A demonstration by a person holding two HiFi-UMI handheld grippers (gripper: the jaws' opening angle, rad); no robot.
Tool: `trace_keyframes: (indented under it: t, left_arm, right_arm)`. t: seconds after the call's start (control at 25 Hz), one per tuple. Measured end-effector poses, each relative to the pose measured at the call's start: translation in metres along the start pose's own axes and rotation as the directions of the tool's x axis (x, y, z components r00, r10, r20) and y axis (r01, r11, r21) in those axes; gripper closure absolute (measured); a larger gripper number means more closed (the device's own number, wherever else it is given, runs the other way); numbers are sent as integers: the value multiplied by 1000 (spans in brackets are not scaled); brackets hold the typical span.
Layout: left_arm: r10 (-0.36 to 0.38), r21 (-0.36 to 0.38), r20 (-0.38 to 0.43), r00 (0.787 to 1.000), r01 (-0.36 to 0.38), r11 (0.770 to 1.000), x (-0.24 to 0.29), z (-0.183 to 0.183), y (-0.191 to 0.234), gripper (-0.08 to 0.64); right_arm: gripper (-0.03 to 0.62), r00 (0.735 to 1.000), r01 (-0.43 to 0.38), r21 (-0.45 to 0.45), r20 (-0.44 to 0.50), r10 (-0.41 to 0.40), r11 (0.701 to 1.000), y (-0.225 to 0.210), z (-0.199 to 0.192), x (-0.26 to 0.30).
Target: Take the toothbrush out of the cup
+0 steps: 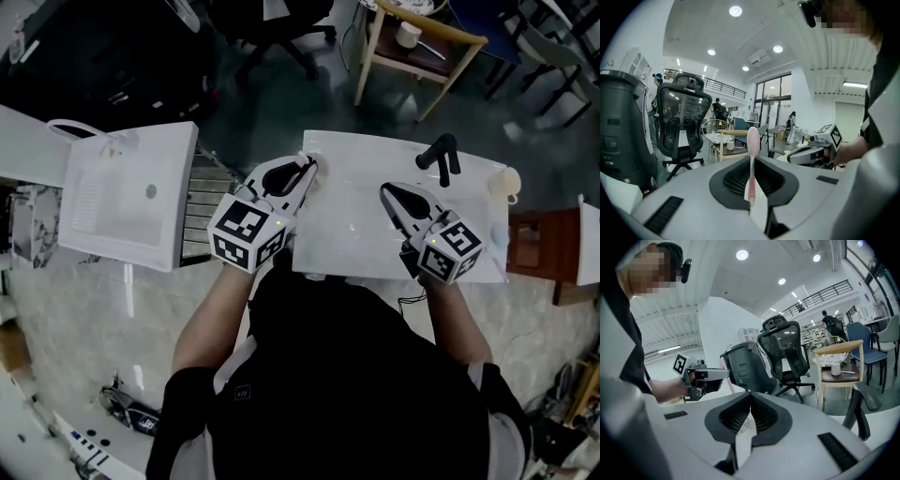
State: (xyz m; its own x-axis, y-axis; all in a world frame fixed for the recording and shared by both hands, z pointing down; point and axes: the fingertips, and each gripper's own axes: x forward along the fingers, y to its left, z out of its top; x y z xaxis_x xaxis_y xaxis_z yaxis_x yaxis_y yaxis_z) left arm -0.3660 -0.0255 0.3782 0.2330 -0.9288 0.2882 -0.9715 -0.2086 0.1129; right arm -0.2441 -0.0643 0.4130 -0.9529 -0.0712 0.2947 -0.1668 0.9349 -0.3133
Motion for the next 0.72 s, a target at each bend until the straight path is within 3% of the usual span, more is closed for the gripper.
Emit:
trace_keyframes:
  t: [0.16, 0.44, 0.56, 0.72]
  left_arm:
    - [15, 12, -20, 1000, -15, 1000, -31, -15, -10, 523]
    - [-57, -15, -41, 998, 57, 998, -66, -43, -21, 523]
    - [-91, 33, -89, 992, 94, 995, -64, -62, -26, 523]
    - [-117, 33, -176, 978, 124, 992, -55, -100, -42, 523]
  right_arm:
    - [561, 1000, 4, 27, 27, -5, 1000, 7, 3, -5]
    - [561, 996, 93, 2, 10, -93, 996, 37, 0, -7]
    - [561, 994, 113, -14, -7, -113, 993, 45, -6, -6]
    - [561, 993, 118, -5, 2, -118, 993, 48, -11, -14]
